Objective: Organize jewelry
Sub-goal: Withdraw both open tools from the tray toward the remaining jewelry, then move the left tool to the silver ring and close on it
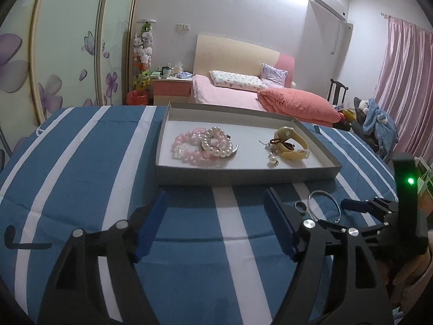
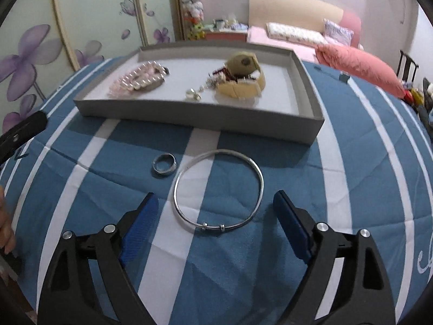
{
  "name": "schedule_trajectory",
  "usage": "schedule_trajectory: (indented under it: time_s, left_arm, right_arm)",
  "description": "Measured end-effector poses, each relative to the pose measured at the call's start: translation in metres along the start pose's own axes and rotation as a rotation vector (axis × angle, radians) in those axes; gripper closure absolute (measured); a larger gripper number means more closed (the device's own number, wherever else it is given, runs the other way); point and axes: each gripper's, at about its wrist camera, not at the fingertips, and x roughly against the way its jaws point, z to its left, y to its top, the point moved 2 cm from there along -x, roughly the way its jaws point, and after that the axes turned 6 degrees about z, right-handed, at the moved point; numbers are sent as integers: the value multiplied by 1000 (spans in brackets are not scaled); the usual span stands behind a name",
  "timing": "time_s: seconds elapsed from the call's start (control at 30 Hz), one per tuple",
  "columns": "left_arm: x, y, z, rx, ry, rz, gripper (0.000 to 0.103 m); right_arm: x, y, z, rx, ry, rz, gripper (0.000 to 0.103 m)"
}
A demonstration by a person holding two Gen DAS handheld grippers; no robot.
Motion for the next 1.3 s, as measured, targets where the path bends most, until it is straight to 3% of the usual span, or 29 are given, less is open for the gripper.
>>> schedule_trajectory:
  time_s: [0.23, 0.3, 0.37, 0.7, 1.03, 1.3]
  left_arm:
    - [1, -2, -4, -6, 0, 16, 30]
    - [1, -2, -5, -10, 0, 19, 30]
    - [0, -3, -8, -15, -2, 22, 30]
    - [-9, -1, -32, -86, -34, 60, 26]
    - [-50, -8, -94, -243, -93, 206, 25]
    - [-87, -10, -121, -267, -75, 285, 38]
  right_arm:
    - [-5, 6, -1, 2, -32, 7, 17]
    - [-5, 7, -2, -3, -36, 4, 21]
    - [-3, 6, -4, -4, -35, -6, 32]
    - [6, -4, -17, -45, -60, -6, 32]
    - [27, -35, -43, -116, -102, -6, 32]
    - [28, -39, -44, -120, -98, -9, 32]
